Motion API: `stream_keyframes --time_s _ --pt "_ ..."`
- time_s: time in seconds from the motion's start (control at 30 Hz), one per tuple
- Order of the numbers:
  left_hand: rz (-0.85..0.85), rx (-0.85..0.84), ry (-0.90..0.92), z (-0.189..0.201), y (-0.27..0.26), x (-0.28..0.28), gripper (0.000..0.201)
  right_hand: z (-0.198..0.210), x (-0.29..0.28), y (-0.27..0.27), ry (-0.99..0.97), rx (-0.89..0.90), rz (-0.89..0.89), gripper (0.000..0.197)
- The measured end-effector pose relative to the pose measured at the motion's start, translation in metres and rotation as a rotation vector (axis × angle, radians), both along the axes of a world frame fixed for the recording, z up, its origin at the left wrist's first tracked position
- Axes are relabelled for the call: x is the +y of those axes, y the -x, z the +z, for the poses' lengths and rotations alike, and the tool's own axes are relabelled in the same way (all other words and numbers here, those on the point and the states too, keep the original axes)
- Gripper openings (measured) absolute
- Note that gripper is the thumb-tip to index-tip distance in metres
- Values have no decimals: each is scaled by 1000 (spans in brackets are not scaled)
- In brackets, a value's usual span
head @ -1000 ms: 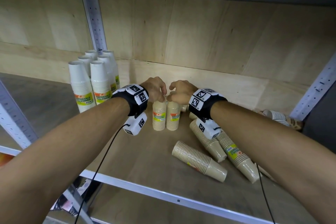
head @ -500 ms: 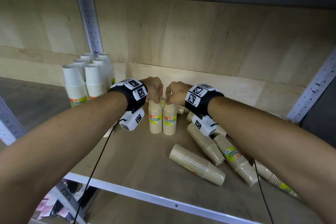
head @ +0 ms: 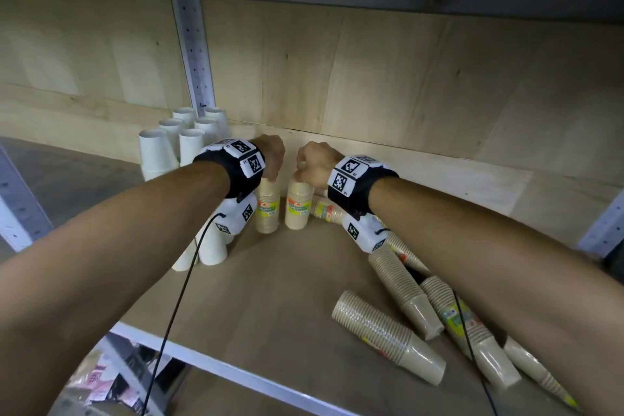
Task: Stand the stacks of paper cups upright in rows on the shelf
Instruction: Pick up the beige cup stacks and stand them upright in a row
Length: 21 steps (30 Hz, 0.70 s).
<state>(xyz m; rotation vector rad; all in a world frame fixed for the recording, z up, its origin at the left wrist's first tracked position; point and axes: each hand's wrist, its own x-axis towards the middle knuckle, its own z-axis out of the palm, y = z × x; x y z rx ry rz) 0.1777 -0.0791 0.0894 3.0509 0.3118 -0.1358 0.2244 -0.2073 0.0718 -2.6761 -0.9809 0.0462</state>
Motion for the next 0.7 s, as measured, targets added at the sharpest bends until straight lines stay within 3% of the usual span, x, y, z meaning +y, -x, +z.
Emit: stream_keyframes --time_s 0.07,0.17,0.23,0.3,0.37,0.47,0.7 --pt "49 18 14 -6 -4 7 9 -4 12 -1 -4 -4 1 26" --pt "109 -43 26 -17 -8 11 42 -10 27 -4 26 -7 6 24" --pt "128 -47 -4 -21 -7 10 38 -15 33 -7 45 -3 24 21" --pt "123 -33 -22 -22 -8 8 19 -19 37 -9 45 3 47 16" --pt "130 -54 -48 -24 -11 10 10 -22 39 -12 37 4 63 22" --pt "134 -94 -41 -29 -14 12 28 -23 41 -12 21 9 79 25" --pt "150 -142 -5 -28 -13 18 29 -16 28 -11 -18 10 91 31"
